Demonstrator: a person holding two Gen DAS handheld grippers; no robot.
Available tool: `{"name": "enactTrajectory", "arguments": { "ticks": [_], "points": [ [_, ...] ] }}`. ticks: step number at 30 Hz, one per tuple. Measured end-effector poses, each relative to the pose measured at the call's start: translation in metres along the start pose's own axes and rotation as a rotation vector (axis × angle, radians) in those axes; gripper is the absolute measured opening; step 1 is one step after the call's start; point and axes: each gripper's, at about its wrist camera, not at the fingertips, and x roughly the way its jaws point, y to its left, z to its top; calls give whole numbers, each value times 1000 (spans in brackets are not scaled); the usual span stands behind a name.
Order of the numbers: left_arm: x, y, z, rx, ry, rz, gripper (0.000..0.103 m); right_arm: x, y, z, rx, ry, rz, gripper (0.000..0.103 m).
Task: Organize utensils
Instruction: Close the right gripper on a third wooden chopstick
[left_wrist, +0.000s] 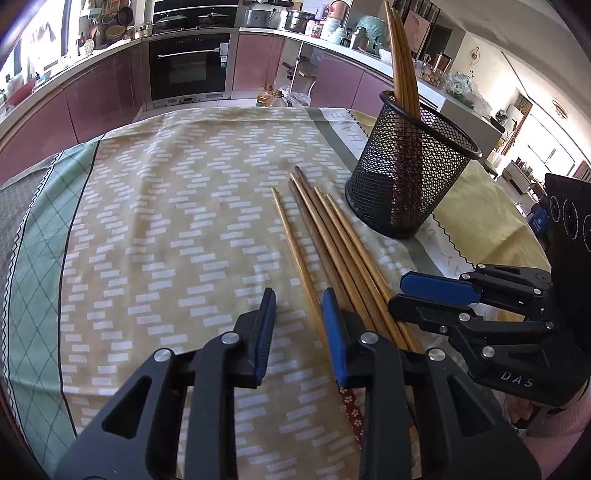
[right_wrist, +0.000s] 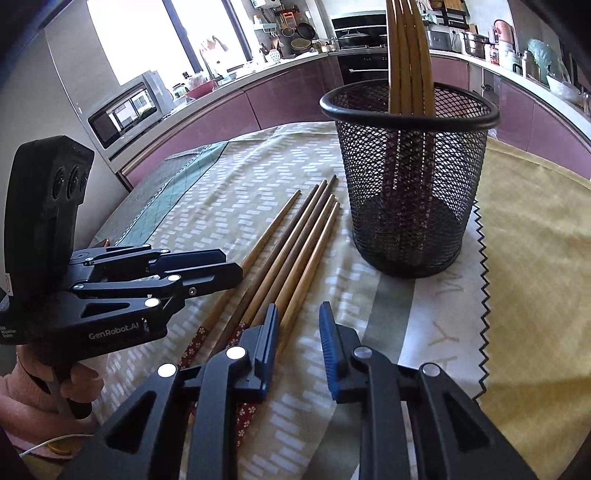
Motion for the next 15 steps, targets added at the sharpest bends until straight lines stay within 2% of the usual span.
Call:
{"name": "enactTrajectory", "arguments": {
  "ticks": [3,8,12,15],
  "points": [
    [0,-1,0,1,-1,7,30,2,1,2,0,1,-3,19],
    [2,-2,3,6,-2,22,29,4,3,4,0,0,-9,10],
    [3,1,6,-8,3,32,21,7,7,4,-3,9,-25,10],
    [4,3,8,-18,5,27,21,9,9,5,-2,10,-35,11]
  ]
}}
